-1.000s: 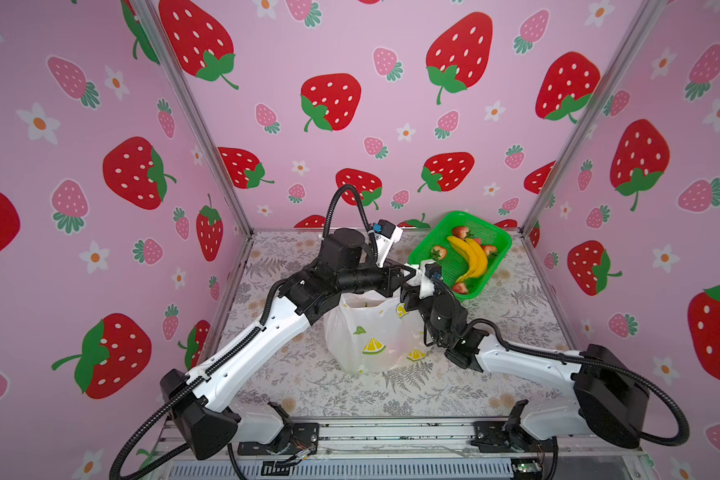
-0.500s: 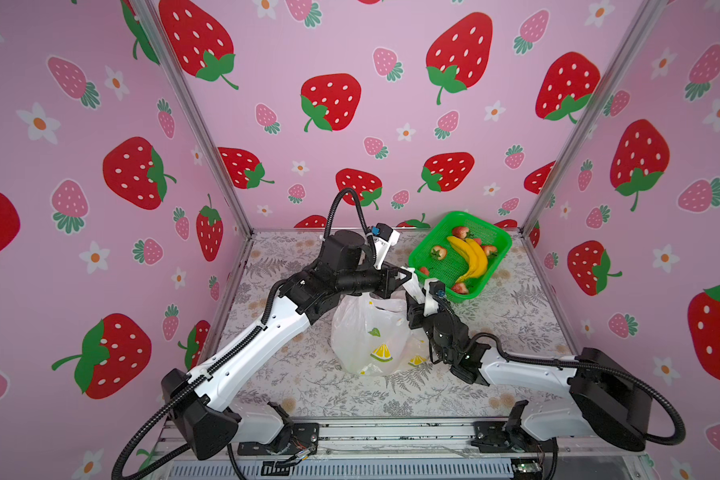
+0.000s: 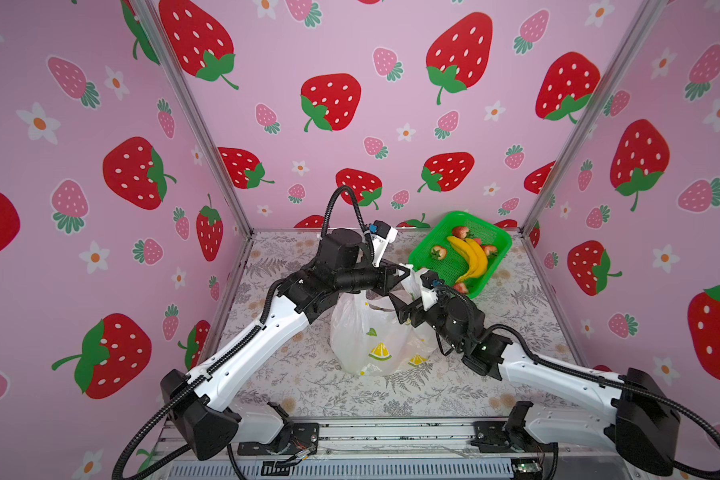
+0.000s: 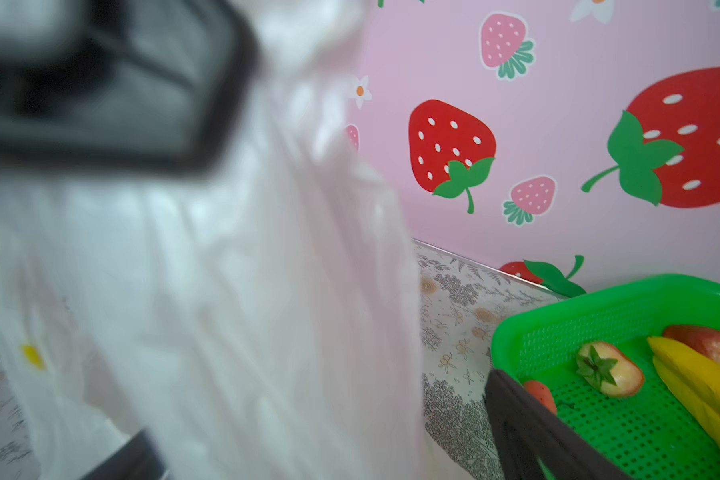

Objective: Place the fake fruits into the plastic bag and tie a complex knot

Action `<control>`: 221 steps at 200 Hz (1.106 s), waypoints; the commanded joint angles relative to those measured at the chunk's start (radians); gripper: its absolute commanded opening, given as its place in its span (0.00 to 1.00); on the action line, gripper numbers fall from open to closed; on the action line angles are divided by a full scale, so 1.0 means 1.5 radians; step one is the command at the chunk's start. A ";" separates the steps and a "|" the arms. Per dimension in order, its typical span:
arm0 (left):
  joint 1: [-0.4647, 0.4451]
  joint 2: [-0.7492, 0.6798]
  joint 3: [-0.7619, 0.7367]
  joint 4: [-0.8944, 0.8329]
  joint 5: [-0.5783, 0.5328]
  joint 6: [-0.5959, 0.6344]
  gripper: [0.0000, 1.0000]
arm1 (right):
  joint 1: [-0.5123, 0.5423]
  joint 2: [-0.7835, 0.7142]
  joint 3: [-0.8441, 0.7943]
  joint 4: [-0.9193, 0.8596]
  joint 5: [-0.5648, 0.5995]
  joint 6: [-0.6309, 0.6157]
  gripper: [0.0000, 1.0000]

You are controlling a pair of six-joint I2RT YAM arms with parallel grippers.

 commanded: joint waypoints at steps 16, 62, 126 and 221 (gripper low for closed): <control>0.003 -0.016 0.011 0.016 0.006 0.007 0.00 | -0.053 -0.048 0.041 -0.120 -0.199 -0.083 1.00; 0.004 -0.019 0.011 0.017 0.011 0.006 0.00 | -0.195 -0.071 0.040 -0.162 -0.505 -0.148 1.00; 0.004 -0.023 0.009 0.018 0.015 0.006 0.00 | -0.281 0.053 0.111 -0.159 -0.766 -0.192 0.69; 0.004 -0.027 0.010 0.019 0.016 0.015 0.09 | -0.305 0.090 0.094 -0.096 -0.803 -0.154 0.03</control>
